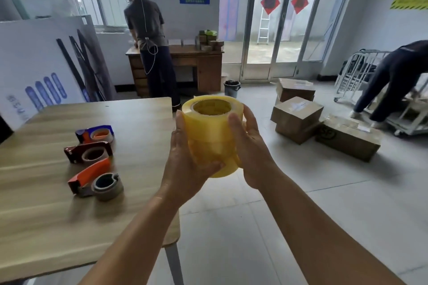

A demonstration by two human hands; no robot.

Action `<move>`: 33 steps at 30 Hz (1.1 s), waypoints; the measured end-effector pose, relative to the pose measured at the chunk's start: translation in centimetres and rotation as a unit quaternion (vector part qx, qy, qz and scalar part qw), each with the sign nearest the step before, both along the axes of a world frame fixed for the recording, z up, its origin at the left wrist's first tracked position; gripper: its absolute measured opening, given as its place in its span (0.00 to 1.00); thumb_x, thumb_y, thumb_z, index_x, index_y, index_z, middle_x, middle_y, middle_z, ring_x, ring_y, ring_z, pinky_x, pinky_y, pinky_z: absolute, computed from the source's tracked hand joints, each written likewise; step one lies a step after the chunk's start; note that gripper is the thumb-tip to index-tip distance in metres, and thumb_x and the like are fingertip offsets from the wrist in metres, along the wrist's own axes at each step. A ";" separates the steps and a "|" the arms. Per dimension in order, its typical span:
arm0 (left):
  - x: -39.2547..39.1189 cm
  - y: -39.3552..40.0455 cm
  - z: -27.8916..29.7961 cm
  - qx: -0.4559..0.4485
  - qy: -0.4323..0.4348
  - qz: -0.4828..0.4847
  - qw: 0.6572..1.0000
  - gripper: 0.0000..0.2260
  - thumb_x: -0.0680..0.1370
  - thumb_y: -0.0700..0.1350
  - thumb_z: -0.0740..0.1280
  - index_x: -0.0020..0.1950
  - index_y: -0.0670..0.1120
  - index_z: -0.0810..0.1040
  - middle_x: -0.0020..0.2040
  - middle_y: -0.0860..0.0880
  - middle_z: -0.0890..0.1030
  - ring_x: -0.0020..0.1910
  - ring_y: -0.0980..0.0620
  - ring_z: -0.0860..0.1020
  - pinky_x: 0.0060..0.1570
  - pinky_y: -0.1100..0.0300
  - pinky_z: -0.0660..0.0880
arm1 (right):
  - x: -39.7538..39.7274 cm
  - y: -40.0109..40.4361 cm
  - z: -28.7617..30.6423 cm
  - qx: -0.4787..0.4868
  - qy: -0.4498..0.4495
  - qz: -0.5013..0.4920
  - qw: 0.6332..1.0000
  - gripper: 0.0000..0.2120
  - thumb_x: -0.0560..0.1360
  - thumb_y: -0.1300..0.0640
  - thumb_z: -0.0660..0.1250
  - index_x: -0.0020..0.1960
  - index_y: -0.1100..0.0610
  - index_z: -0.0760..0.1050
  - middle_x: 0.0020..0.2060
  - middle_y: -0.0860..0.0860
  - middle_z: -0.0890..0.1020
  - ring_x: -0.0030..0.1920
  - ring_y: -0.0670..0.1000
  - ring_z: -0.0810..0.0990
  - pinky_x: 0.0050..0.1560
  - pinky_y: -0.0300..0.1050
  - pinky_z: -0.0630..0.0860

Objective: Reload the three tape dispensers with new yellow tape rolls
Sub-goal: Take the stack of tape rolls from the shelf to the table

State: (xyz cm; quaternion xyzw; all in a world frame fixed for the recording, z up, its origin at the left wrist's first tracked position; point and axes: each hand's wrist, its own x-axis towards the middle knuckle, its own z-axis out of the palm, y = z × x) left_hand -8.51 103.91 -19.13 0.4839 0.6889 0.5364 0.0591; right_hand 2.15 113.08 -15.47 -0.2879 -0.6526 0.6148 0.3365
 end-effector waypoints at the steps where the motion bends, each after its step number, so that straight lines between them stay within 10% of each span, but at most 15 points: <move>1: -0.7 1.0 0.0 -0.004 -0.004 -0.003 1.000 0.58 0.64 0.52 0.79 0.76 0.59 0.35 0.76 0.56 0.54 0.72 0.49 0.63 0.60 0.51 0.74 | -0.6 1.0 0.1 -0.005 0.007 0.005 1.000 0.43 0.58 0.21 0.60 0.70 0.31 0.58 0.69 0.47 0.69 0.63 0.55 0.75 0.57 0.61 0.78; 10: -6.0 7.0 -0.7 0.003 -0.044 0.055 0.998 0.51 0.67 0.45 0.77 0.74 0.60 0.41 0.68 0.60 0.58 0.60 0.63 0.67 0.38 0.85 0.65 | -8.0 8.2 -0.7 -0.034 0.028 0.076 0.996 0.36 0.64 0.27 0.61 0.70 0.35 0.61 0.65 0.45 0.73 0.61 0.52 0.76 0.58 0.61 0.78; 19: -11.4 13.2 -0.6 0.029 -0.151 0.142 0.978 0.44 0.67 0.51 0.76 0.62 0.81 0.46 0.73 0.52 0.65 0.67 0.50 0.70 0.61 0.46 0.75 | -17.3 17.4 -2.7 -0.066 0.027 0.209 0.975 0.27 0.73 0.35 0.61 0.70 0.38 0.62 0.59 0.42 0.75 0.58 0.52 0.78 0.52 0.53 0.80; 24: -12.9 16.5 -0.7 0.121 -0.245 0.222 0.936 0.21 0.73 0.62 0.59 0.65 0.73 0.58 0.61 0.64 0.74 0.56 0.61 0.77 0.46 0.65 0.77 | -21.6 21.1 -3.1 -0.074 0.013 0.303 0.950 0.32 0.68 0.33 0.62 0.70 0.36 0.61 0.62 0.45 0.74 0.59 0.51 0.77 0.54 0.57 0.80; 33: -17.6 17.2 -1.8 0.187 -0.285 0.395 0.853 0.23 0.73 0.66 0.61 0.66 0.69 0.62 0.64 0.57 0.73 0.61 0.55 0.75 0.59 0.52 0.74 | -30.0 21.0 -5.7 -0.090 -0.022 0.425 0.900 0.32 0.67 0.32 0.66 0.69 0.35 0.63 0.65 0.46 0.73 0.61 0.52 0.77 0.58 0.58 0.78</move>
